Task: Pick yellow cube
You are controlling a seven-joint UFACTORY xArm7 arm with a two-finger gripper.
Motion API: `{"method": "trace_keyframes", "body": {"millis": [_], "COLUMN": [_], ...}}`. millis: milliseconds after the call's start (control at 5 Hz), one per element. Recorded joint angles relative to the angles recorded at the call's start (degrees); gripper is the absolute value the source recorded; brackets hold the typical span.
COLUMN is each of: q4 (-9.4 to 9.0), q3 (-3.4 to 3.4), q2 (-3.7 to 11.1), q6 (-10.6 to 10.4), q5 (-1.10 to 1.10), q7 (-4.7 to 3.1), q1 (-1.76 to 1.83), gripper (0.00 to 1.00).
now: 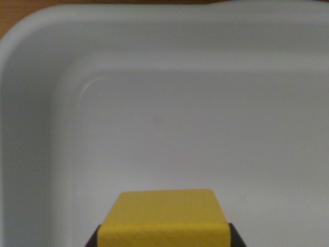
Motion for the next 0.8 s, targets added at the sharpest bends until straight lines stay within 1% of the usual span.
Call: {"method": "trace_keyframes", "body": {"millis": [200, 400, 600, 800], "q4": [0.0, 1.01, 1.01, 1.81], "q3": [0.0, 0.02, 0.02, 0.04], "q2": [0.0, -0.44, -0.44, -0.79], "q6": [0.0, 1.44, 1.44, 2.59], "q5": [0.0, 0.03, 0.03, 0.05], "q7": [0.0, 0.04, 0.04, 0.07], "q1": [0.0, -0.02, -0.02, -0.03], "gripper": [1.0, 1.0, 1.0, 1.0]}}
